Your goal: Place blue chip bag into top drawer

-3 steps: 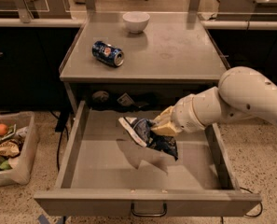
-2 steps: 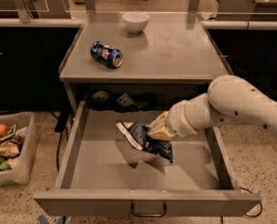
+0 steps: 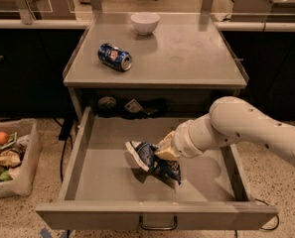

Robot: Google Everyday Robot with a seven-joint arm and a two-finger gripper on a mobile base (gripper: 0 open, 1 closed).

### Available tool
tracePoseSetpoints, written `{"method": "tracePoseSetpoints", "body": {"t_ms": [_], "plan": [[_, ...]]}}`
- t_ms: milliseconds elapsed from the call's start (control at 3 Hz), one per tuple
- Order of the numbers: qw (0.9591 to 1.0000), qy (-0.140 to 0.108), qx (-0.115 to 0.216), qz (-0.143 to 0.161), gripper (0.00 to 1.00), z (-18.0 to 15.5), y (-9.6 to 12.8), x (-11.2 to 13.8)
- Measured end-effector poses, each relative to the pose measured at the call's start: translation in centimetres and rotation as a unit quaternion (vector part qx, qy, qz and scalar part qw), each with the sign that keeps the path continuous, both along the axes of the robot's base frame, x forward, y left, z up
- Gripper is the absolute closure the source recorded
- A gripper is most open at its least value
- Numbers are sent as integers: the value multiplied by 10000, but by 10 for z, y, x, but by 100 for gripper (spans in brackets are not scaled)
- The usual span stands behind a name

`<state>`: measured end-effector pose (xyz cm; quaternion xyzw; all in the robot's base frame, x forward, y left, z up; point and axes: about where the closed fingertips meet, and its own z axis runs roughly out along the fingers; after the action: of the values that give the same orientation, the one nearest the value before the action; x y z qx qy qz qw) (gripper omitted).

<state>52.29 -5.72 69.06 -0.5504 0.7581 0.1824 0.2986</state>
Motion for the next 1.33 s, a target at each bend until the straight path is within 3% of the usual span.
{"method": "tracePoseSetpoints", "body": {"t_ms": [667,1333], "plan": [[9994,260,-244,-9,100,-42,13,-7],[9994,261,-244,-7,57,-42,13,-7]]}}
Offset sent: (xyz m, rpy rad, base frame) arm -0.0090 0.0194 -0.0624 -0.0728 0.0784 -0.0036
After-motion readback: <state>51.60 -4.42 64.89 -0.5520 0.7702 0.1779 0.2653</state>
